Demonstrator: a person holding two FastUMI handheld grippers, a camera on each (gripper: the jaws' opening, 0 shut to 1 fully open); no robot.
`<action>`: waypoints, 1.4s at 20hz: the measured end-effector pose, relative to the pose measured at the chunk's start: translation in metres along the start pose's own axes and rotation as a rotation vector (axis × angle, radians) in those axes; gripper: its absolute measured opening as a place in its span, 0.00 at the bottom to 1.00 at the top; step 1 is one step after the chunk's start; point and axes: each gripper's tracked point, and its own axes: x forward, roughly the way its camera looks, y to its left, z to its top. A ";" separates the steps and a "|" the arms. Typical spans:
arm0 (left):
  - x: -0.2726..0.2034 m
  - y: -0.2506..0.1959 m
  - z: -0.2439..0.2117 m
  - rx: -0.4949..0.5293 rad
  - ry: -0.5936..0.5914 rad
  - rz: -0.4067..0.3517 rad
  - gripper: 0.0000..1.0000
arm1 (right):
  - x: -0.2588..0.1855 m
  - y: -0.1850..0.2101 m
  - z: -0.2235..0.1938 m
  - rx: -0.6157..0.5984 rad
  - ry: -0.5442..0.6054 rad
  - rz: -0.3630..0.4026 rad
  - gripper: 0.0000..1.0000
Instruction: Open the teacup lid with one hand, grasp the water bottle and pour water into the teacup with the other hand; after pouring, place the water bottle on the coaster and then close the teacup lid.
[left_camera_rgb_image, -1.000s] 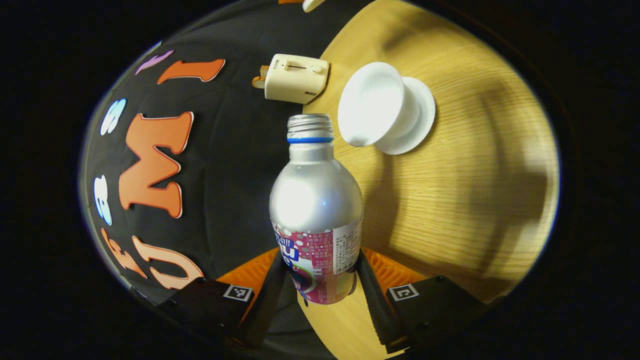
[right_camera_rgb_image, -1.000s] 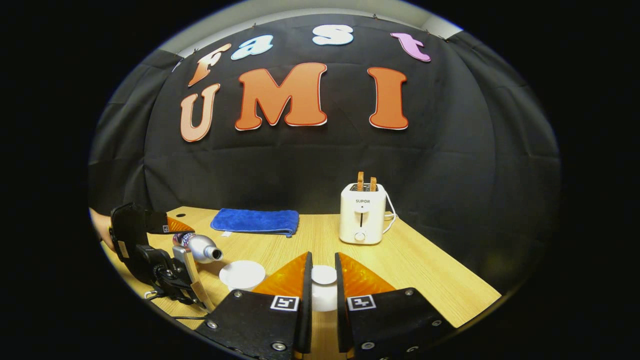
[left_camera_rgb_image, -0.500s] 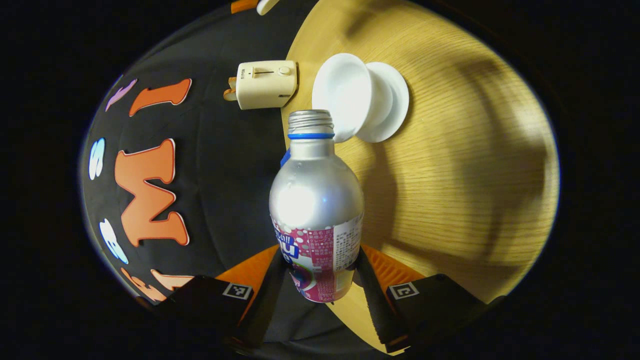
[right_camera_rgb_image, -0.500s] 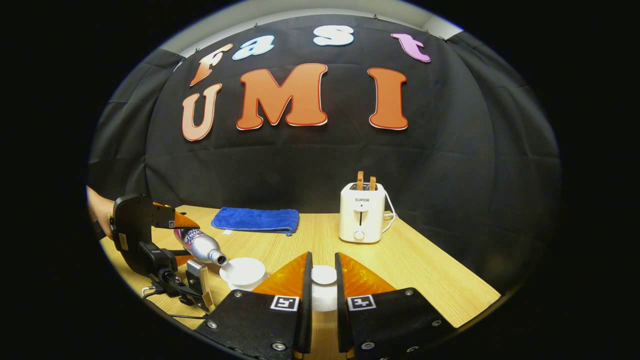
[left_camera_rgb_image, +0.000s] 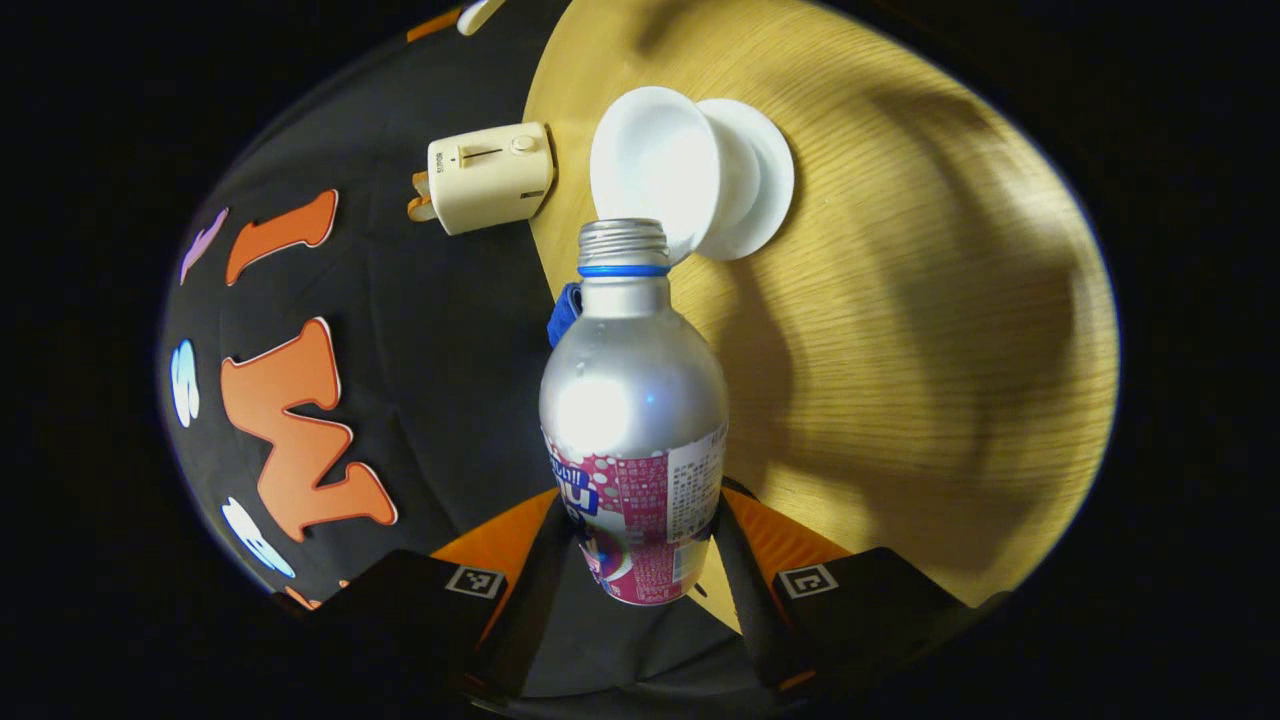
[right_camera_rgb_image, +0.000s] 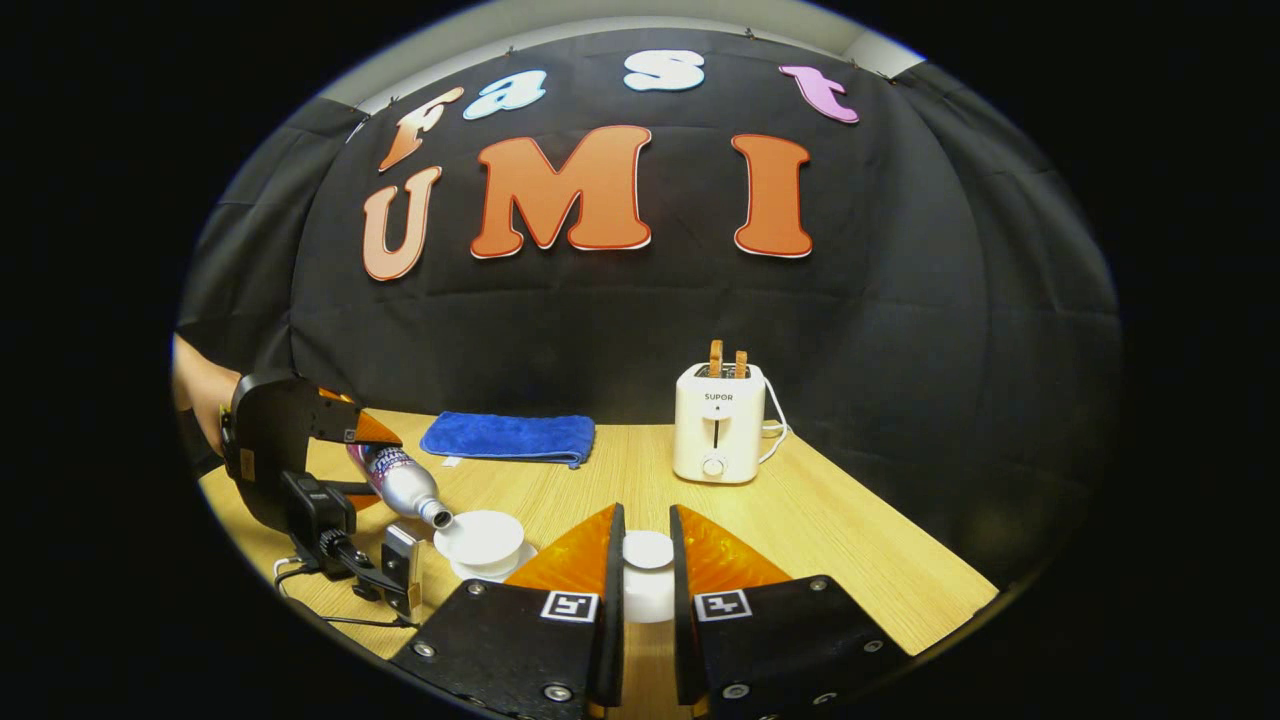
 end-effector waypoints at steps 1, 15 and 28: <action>0.000 0.002 -0.001 0.019 0.003 0.000 0.84 | 0.000 -0.001 -0.001 -0.002 0.002 0.001 0.21; -0.010 0.051 -0.002 0.214 0.029 0.056 0.84 | 0.005 0.000 -0.004 -0.002 0.008 0.015 0.21; -0.019 0.079 -0.012 0.297 0.076 0.078 0.84 | 0.007 0.002 -0.010 -0.007 0.018 0.021 0.21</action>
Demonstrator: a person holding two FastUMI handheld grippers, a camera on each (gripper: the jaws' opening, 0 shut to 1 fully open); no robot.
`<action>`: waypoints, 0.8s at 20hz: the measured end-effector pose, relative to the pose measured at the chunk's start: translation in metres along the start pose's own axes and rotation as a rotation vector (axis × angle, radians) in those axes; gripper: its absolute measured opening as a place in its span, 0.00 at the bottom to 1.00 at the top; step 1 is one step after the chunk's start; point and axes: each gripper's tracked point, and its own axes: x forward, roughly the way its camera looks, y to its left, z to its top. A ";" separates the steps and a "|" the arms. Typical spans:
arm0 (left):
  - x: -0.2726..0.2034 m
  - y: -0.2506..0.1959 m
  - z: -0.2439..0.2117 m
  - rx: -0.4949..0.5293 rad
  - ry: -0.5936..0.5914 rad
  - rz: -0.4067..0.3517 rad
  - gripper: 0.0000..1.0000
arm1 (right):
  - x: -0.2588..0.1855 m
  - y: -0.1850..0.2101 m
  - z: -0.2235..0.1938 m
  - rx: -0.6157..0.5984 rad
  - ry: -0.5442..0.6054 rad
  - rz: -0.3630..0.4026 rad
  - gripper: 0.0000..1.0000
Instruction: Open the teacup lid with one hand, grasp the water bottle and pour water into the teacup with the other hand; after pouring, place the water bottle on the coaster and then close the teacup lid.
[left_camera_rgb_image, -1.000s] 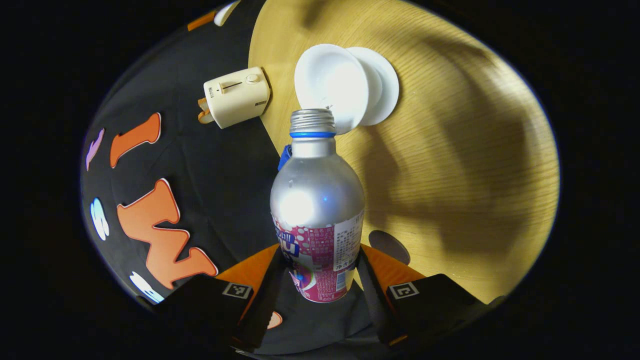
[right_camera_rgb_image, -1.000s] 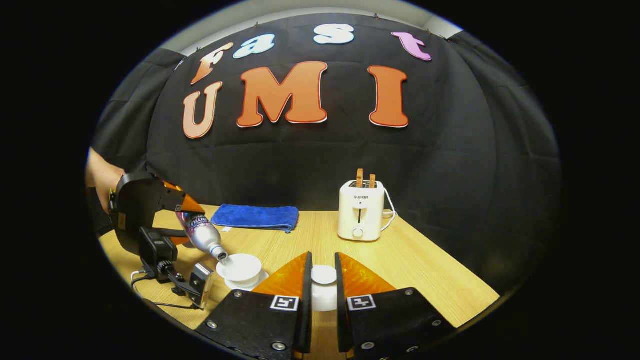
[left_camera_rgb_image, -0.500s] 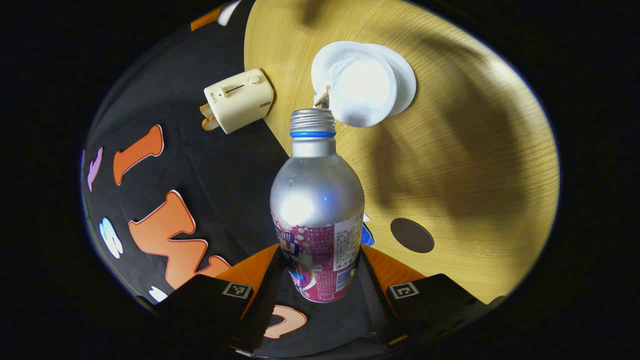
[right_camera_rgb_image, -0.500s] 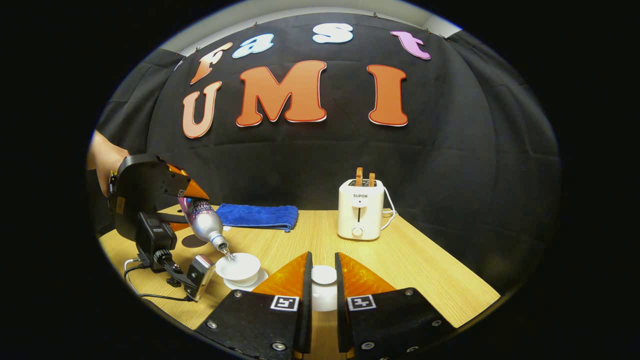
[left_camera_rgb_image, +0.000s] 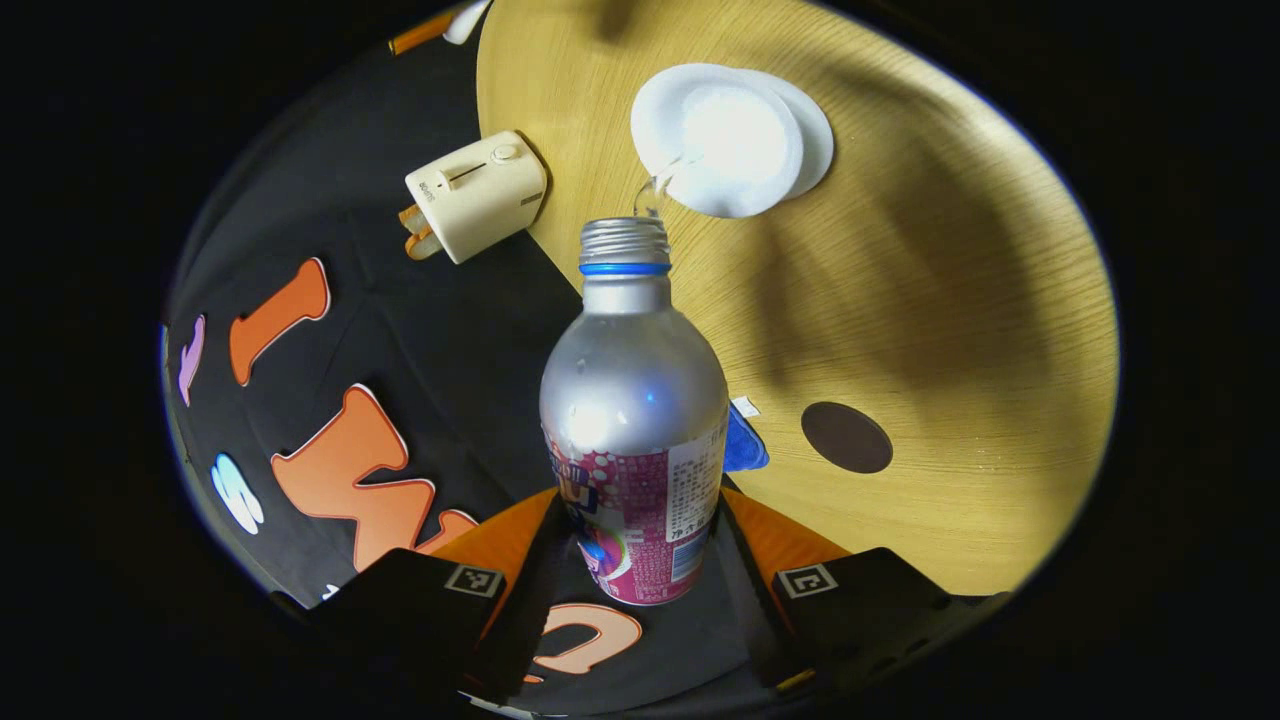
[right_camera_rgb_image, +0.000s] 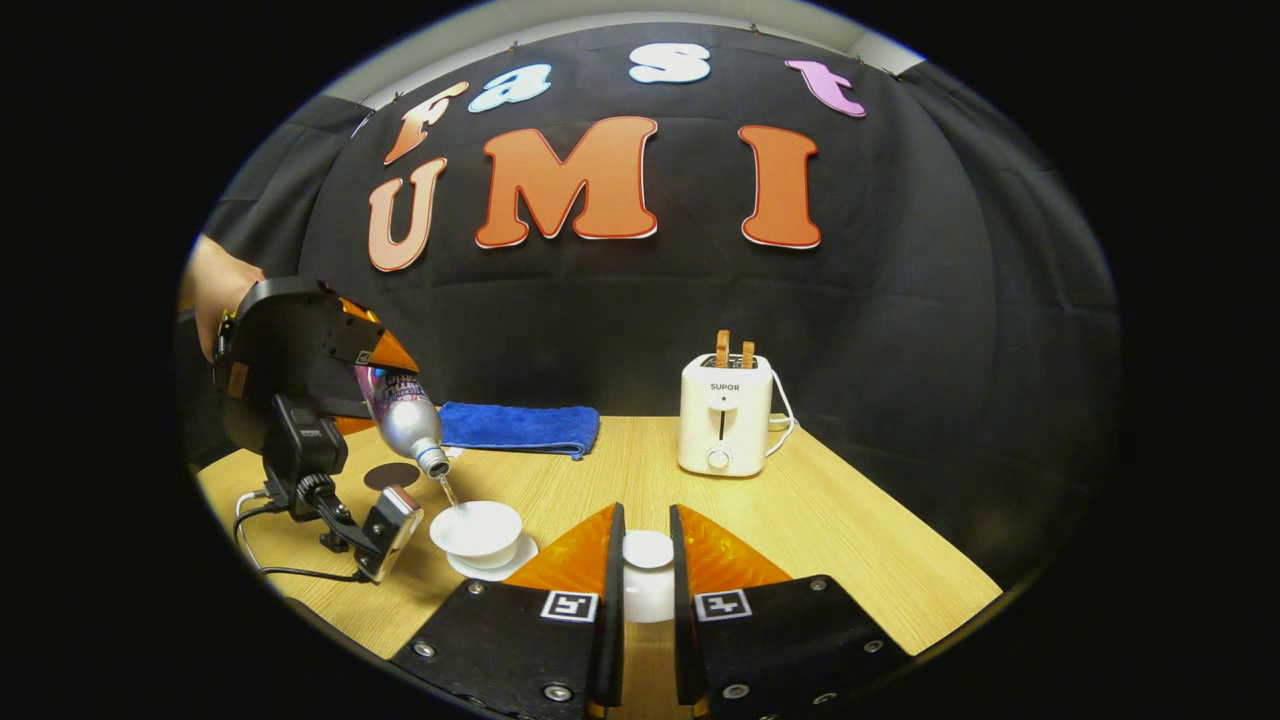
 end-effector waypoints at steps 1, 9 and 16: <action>0.000 0.003 0.000 0.009 0.000 0.006 0.84 | 0.001 0.001 -0.001 -0.001 0.001 0.003 0.21; -0.004 0.020 -0.007 0.065 0.020 0.030 0.84 | 0.001 -0.001 -0.004 -0.004 0.007 0.000 0.21; -0.003 0.016 -0.009 0.099 0.030 0.009 0.84 | 0.004 0.002 -0.006 -0.006 0.011 0.006 0.21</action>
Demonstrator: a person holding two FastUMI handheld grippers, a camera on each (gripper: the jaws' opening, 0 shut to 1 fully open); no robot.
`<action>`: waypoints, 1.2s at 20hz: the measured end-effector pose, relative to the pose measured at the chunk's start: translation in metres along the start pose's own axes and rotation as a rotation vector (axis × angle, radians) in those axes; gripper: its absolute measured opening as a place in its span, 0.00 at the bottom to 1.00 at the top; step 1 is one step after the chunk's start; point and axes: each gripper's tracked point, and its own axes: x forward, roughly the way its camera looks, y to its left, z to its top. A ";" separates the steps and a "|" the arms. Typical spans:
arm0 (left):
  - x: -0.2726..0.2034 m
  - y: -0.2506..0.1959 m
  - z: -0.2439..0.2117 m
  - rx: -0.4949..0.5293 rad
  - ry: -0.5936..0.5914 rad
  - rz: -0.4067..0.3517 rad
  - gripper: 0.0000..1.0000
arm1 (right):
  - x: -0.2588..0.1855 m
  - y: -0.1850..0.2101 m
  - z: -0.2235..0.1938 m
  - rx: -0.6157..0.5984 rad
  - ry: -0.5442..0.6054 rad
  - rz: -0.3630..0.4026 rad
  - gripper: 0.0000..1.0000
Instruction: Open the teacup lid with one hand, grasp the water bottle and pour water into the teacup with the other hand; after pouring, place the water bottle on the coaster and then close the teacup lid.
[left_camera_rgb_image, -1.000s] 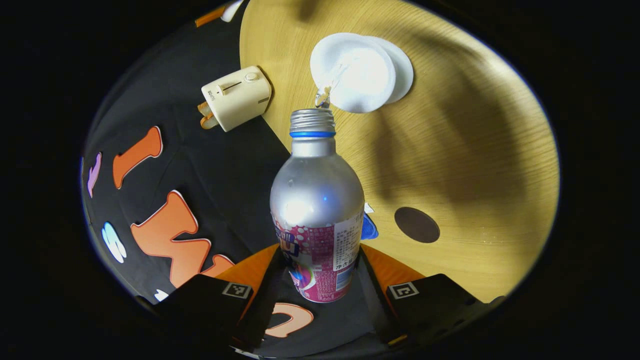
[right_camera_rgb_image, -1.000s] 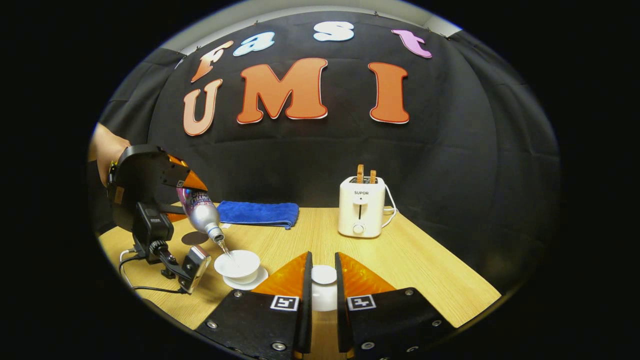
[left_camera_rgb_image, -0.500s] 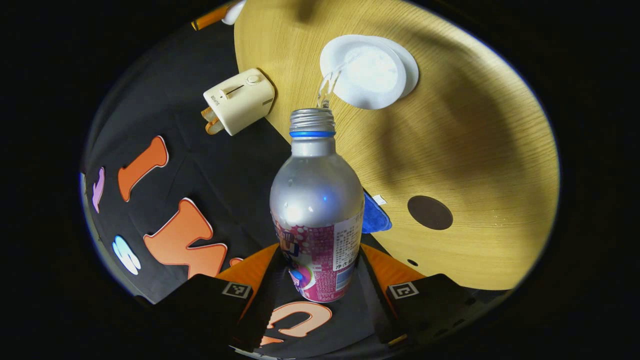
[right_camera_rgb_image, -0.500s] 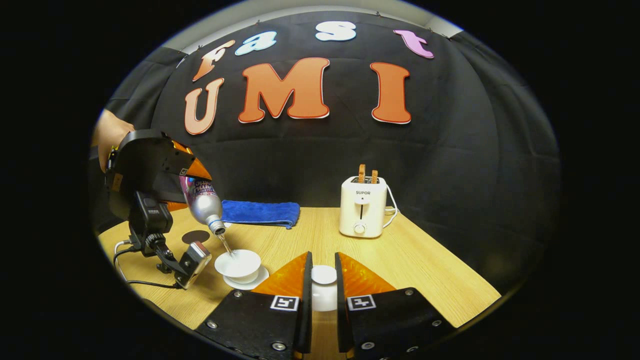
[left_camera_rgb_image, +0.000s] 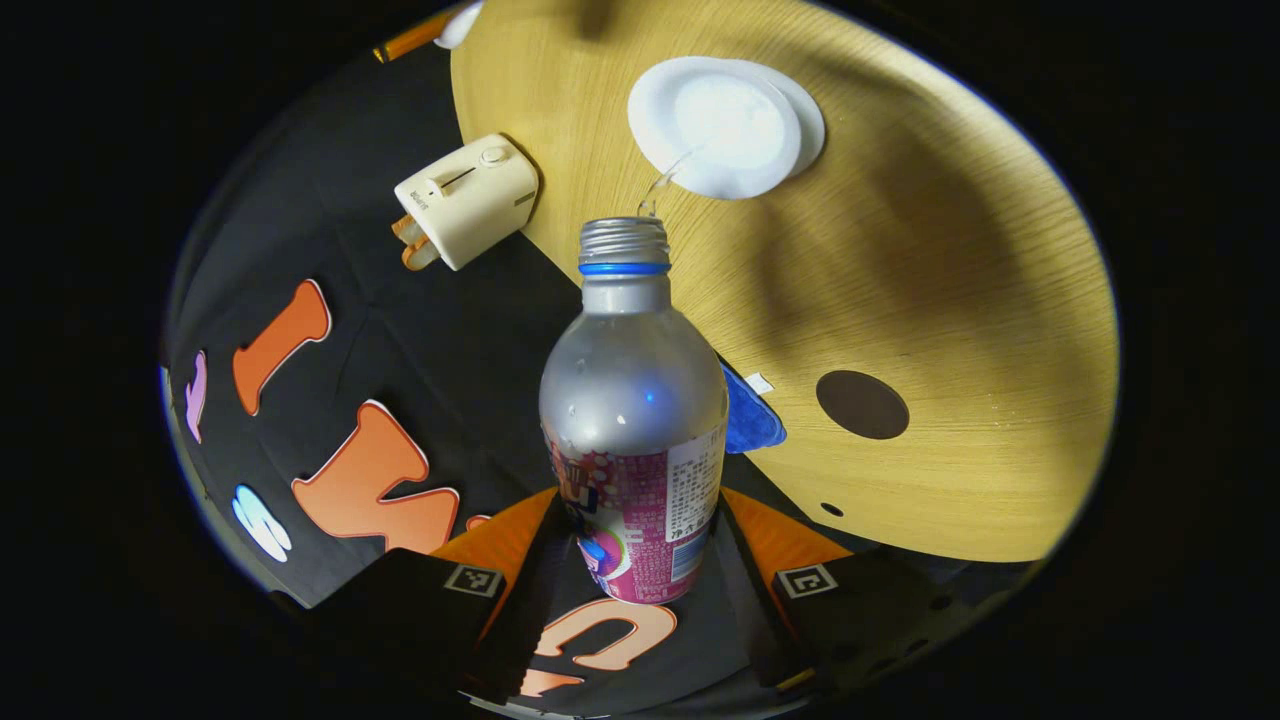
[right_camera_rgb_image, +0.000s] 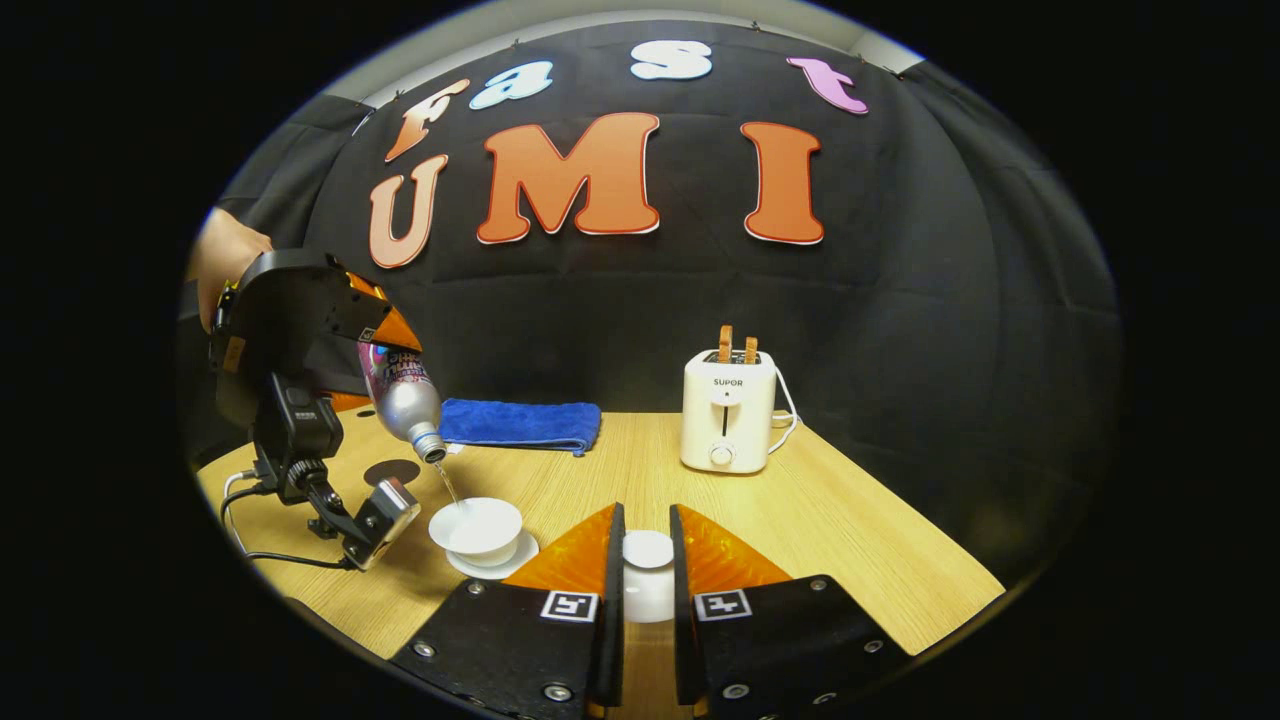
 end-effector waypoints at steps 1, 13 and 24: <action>0.001 -0.002 0.002 0.003 -0.001 0.000 0.84 | 0.000 0.000 0.000 -0.001 0.000 0.001 0.21; 0.001 -0.010 0.023 0.061 -0.025 0.022 0.84 | 0.000 0.006 -0.003 -0.003 0.007 0.013 0.21; 0.003 -0.018 0.029 -0.081 -0.068 0.057 0.84 | 0.001 0.006 -0.001 0.001 0.012 -0.001 0.21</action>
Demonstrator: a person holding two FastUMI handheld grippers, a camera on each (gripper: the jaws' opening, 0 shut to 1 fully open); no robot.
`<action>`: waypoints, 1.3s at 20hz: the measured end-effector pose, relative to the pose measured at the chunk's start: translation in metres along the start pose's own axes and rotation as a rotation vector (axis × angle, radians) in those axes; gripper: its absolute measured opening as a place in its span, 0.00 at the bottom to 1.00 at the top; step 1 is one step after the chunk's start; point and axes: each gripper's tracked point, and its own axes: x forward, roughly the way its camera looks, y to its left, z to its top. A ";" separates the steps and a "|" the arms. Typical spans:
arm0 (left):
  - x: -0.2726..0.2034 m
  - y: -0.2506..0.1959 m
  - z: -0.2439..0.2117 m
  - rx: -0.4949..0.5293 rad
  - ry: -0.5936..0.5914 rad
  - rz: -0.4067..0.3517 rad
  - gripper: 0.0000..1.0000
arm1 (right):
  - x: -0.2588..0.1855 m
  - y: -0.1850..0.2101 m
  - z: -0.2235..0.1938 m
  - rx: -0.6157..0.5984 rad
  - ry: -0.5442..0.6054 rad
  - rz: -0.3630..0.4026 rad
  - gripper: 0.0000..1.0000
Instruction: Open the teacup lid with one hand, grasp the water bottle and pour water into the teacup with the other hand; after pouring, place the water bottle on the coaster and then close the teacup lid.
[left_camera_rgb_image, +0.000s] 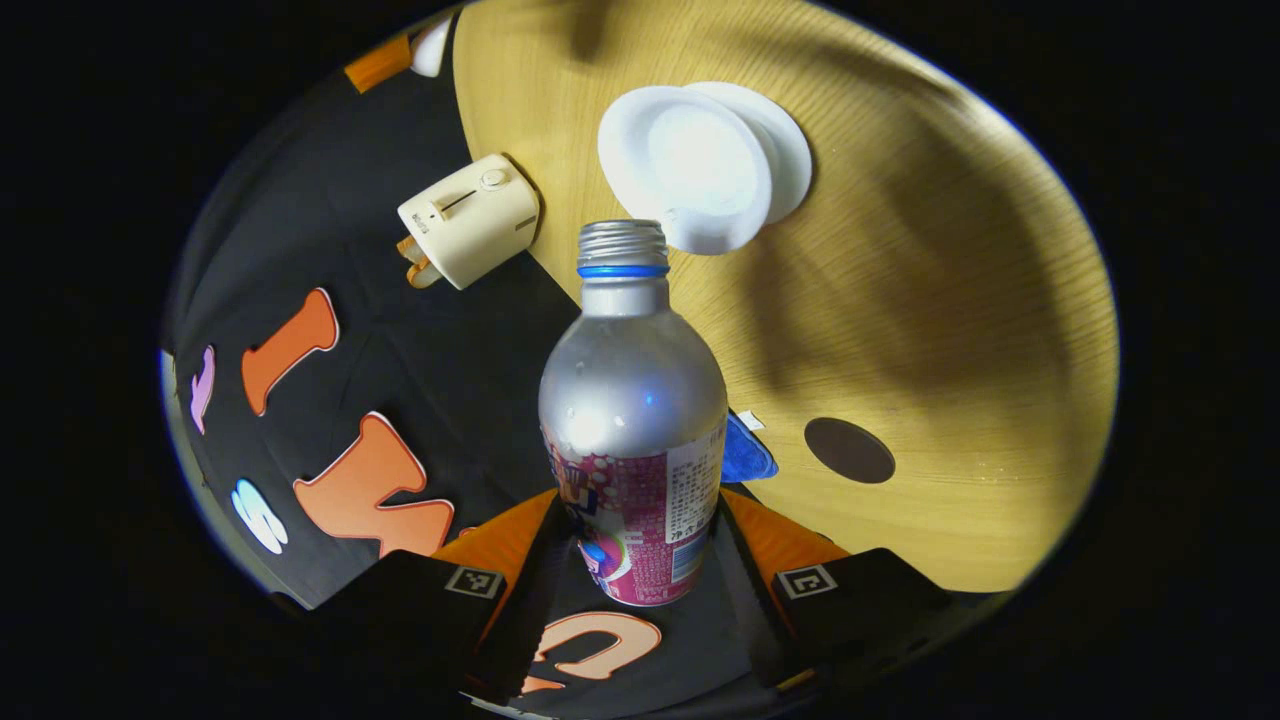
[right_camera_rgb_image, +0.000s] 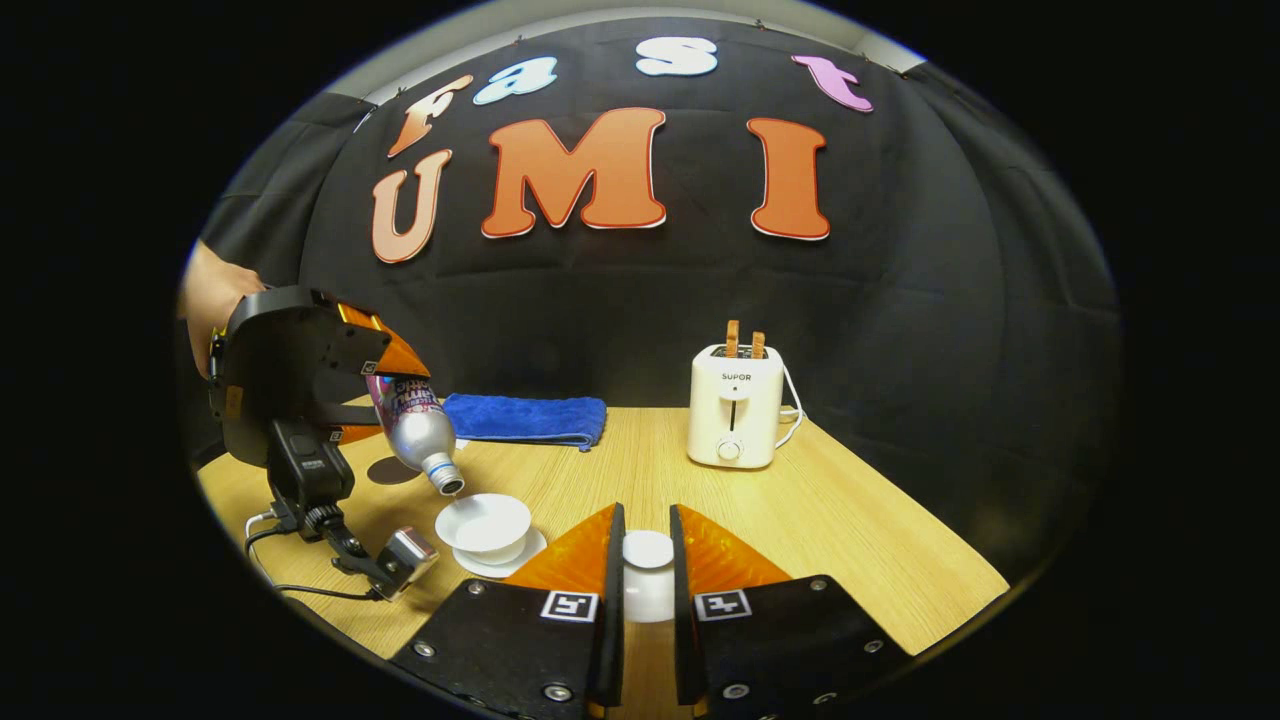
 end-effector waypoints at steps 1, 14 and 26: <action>0.000 -0.001 0.000 -0.028 -0.008 0.009 0.84 | 0.000 0.000 0.001 0.002 0.001 0.000 0.21; -0.022 0.023 -0.039 -0.699 -0.065 0.291 0.83 | 0.017 0.013 0.021 0.037 -0.008 0.029 0.21; 0.006 0.001 -0.134 -1.608 -0.055 0.454 0.81 | 0.037 0.097 0.047 -0.066 -0.032 0.151 0.21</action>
